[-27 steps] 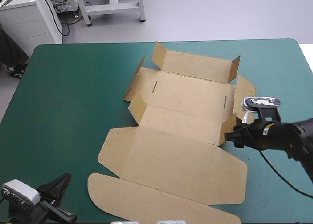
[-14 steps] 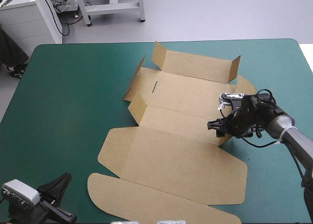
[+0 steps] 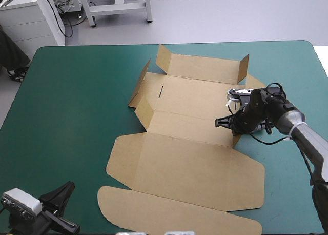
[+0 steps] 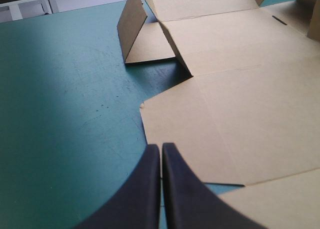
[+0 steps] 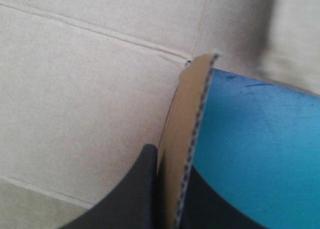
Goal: Fold the box
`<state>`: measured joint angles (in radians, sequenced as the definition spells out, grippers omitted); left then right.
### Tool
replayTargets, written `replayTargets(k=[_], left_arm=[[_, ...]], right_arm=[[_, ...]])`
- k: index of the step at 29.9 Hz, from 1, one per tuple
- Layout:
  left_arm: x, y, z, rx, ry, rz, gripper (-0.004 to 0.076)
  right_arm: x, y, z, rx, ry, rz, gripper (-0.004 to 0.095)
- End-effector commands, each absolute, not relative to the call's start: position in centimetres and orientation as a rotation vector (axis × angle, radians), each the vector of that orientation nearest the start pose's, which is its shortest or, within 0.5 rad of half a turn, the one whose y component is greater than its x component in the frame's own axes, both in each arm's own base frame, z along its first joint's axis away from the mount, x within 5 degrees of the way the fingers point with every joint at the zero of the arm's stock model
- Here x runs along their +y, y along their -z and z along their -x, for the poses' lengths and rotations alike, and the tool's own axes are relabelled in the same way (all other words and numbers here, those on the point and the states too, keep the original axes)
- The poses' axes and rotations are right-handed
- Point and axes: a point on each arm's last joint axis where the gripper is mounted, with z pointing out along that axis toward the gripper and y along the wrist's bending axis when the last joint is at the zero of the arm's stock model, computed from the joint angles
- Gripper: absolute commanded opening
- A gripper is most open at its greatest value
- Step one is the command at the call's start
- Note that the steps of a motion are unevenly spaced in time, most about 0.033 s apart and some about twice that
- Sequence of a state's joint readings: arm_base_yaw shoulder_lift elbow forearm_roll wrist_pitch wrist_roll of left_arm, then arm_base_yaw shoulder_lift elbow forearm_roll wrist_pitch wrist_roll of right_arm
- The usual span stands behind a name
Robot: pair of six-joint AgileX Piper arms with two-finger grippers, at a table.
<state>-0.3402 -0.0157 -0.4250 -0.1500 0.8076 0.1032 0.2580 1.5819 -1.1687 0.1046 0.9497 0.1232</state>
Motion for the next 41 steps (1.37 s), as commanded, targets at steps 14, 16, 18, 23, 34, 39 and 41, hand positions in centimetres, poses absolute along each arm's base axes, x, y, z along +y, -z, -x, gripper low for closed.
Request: replayTargets(k=[14,16,18,23,34,39,41], left_arm=[[-1.2,-29.0,-0.4,1.715,0.356,-0.362,-0.0008],[-1.2,-29.0,-0.4,1.715,0.356,-0.362,-0.0008],[-1.2,-29.0,-0.4,1.715,0.356,-0.362,-0.0008],[-1.2,-29.0,-0.4,1.715,0.356,-0.362,-0.0008],[-1.2,-29.0,-0.4,1.714,0.352,-0.363,-0.0008],[-1.2,-29.0,-0.4,1.714,0.352,-0.363,-0.0008],[-1.2,-29.0,-0.4,1.714,0.352,-0.363,-0.0008]], right_arm=[[9.4,-30.3,-34.4,2.675,-0.055,0.722,-0.0019],[9.7,-31.0,-35.7,2.654,-0.041,0.807,-0.0019],[10.0,-31.6,-36.7,2.645,-0.026,0.91,-0.002],[10.6,-32.7,-39.2,2.564,0.017,1.074,-0.002],[16.1,-32.4,-40.2,2.294,0.007,1.49,-0.002],[19.9,-31.5,-38.9,2.194,-0.012,1.664,-0.002],[21.4,-31.1,-38.3,2.171,-0.024,1.71,-0.002]])
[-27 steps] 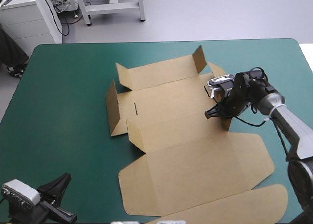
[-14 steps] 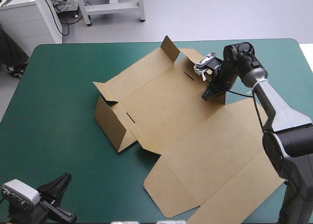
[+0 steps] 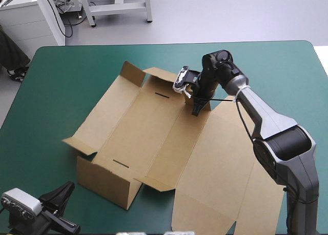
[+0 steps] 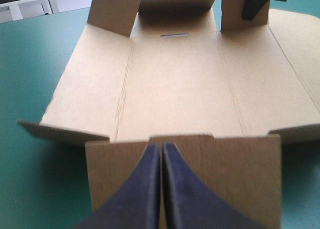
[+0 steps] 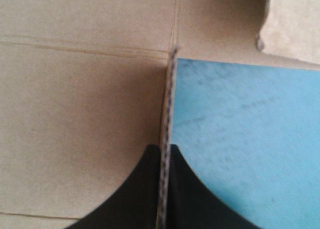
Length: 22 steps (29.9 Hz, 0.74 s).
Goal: Fold the box
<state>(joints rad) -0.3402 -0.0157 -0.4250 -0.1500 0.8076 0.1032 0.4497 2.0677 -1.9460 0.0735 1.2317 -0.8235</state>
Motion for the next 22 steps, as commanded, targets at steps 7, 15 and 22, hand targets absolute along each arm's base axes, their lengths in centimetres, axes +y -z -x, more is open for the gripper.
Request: replayTargets(k=[7,15,22], left_arm=[[-1.2,-29.0,-0.4,1.714,0.352,-0.363,-0.0008],[-1.2,-29.0,-0.4,1.714,0.352,-0.363,-0.0008],[-1.2,-29.0,-0.4,1.714,0.352,-0.363,-0.0008]], right_arm=[[26.0,-30.6,-35.6,2.074,-0.061,1.844,-0.002],[27.7,-30.3,-34.4,2.016,-0.064,1.919,-0.002],[27.3,-28.3,-36.4,2.02,0.086,1.927,-0.002]])
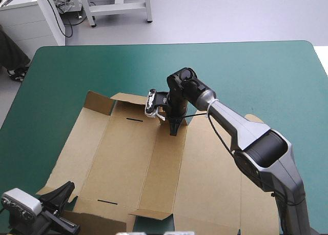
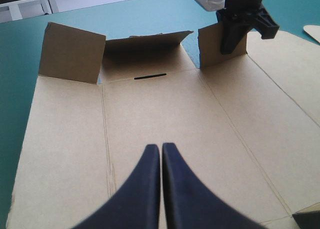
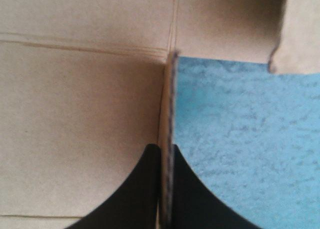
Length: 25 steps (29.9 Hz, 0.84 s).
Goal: Fold the box
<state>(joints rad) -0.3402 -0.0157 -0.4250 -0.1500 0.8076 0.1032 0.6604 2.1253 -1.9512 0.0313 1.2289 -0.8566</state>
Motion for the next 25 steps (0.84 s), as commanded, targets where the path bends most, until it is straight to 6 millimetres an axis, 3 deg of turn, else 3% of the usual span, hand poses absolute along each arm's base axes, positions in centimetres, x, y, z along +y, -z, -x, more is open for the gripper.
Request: replayTargets(k=[1,10,13,21,25], left_arm=[[-1.2,-29.0,-0.4,1.714,0.352,-0.363,-0.0008],[-1.2,-29.0,-0.4,1.714,0.352,-0.363,-0.0008],[-1.1,-29.0,-0.4,1.715,0.348,-0.364,-0.0008],[-1.1,-29.0,-0.4,1.712,0.346,-0.363,-0.0008],[-1.2,-28.9,-0.6,1.698,0.344,-0.357,-0.0008]], right_arm=[[27.2,-28.0,-36.6,2.023,0.095,1.928,-0.002],[27.3,-27.9,-37.9,1.92,0.124,1.903,0.0018],[27.2,-27.9,-38.0,1.919,0.12,1.904,0.0097],[26.5,-27.8,-37.9,1.962,0.111,1.932,0.0418],[26.3,-28.7,-37.6,2.0,0.097,1.953,0.0464]])
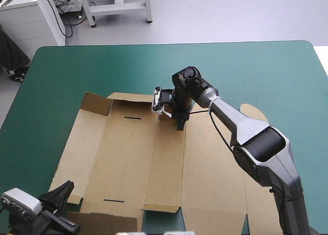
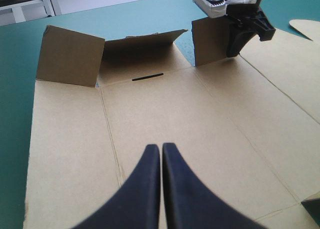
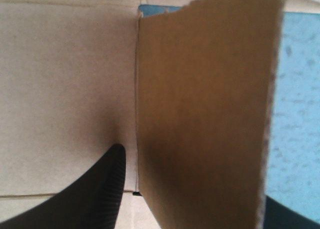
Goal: Fold the box
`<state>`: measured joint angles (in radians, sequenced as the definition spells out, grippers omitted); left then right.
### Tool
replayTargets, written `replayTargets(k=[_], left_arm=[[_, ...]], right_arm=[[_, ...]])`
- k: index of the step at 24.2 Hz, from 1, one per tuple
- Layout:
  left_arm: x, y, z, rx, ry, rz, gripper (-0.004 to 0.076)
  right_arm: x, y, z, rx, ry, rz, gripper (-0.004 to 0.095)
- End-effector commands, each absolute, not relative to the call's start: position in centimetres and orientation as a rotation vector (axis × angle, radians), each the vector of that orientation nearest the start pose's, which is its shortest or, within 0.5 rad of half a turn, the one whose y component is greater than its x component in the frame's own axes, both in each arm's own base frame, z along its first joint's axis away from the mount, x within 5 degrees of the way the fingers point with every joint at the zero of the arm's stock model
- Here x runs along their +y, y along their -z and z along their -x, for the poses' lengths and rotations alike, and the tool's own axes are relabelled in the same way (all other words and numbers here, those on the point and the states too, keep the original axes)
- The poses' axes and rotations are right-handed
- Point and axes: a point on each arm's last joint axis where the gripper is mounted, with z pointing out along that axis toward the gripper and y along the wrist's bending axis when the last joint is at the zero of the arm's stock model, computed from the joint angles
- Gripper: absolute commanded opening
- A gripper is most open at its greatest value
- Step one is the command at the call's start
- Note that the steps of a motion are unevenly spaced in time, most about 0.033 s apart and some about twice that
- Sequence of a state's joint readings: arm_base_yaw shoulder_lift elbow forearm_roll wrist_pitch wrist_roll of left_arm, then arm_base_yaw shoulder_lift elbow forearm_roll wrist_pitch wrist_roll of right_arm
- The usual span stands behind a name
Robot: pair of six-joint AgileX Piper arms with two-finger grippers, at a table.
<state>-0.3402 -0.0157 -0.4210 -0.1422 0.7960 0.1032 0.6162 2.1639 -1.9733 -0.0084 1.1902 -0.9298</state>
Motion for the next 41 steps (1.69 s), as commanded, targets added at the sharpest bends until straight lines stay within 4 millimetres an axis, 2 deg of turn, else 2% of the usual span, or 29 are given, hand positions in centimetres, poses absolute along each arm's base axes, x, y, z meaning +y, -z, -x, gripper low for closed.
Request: replayTargets(k=[1,5,9,11,12,13,14,15,16,17,18,19,20,22,25,29,34,41], left_arm=[[-1.1,-28.9,-0.7,1.697,0.341,-0.357,-0.0008],[-1.1,-28.9,-0.7,1.696,0.34,-0.357,-0.0008],[-1.1,-28.9,-0.7,1.696,0.34,-0.357,-0.0008],[-1.1,-28.9,-0.7,1.696,0.34,-0.357,-0.0008],[-1.1,-28.9,-0.7,1.696,0.34,-0.357,-0.0008],[-1.1,-28.9,-0.7,1.696,0.34,-0.357,-0.0008],[-1.1,-28.9,-0.7,1.696,0.34,-0.357,-0.0008],[-1.1,-28.9,-0.7,1.696,0.34,-0.357,-0.0008],[-1.1,-28.9,-0.7,1.696,0.34,-0.357,-0.0008],[-1.1,-28.9,-0.7,1.696,0.34,-0.357,-0.0008],[-1.1,-28.9,-0.7,1.696,0.34,-0.357,-0.0008],[-1.1,-28.9,-0.7,1.696,0.34,-0.357,-0.0008],[-1.1,-28.9,-0.7,1.696,0.34,-0.357,-0.0008],[-1.1,-28.9,-0.7,1.696,0.34,-0.357,-0.0008],[-1.1,-28.9,-0.7,1.696,0.34,-0.357,-0.0008],[-1.1,-28.9,-0.7,1.696,0.34,-0.357,-0.0008],[-1.1,-28.9,-0.7,1.696,0.34,-0.357,-0.0008],[-1.1,-28.9,-0.7,1.696,0.34,-0.357,-0.0008]], right_arm=[[26.2,-29.2,-37.5,2.004,0.096,1.947,0.0464],[26.4,-32.0,-37.8,2.01,0.093,1.797,0.0464],[26.2,-35.8,-37.6,1.98,0.094,1.644,0.0464],[25.6,-38.0,-37.1,1.989,0.096,1.534,0.0463],[24.7,-40.2,-36.2,1.993,0.106,1.44,0.0463],[24.3,-41.1,-35.7,1.99,0.108,1.408,0.0463],[23.2,-43.4,-34.5,2.005,0.101,1.285,0.0455],[22.6,-44.4,-34.0,2.013,0.095,1.224,0.0449],[21.4,-46.8,-32.4,2.012,0.06,1.101,0.0413],[20.7,-48.0,-31.5,1.998,0.045,1.057,0.039],[19.5,-50.1,-29.8,1.979,0.013,0.969,0.0312],[18.7,-51.3,-28.8,1.962,-0.005,0.93,0.0257],[17.2,-53.1,-26.7,1.93,-0.022,0.875,0.0133],[15.0,-54.9,-23.6,1.905,-0.053,0.811,-0.0022],[11.7,-55.2,-19.0,1.908,-0.068,0.78,-0.0018],[7.5,-51.6,-14.3,2.014,-0.02,0.664,-0.0018],[4.6,-47.4,-10.4,2.015,-0.064,0.569,-0.0018],[2.4,-39.7,-7.1,2.03,-0.145,0.457,-0.0018]])
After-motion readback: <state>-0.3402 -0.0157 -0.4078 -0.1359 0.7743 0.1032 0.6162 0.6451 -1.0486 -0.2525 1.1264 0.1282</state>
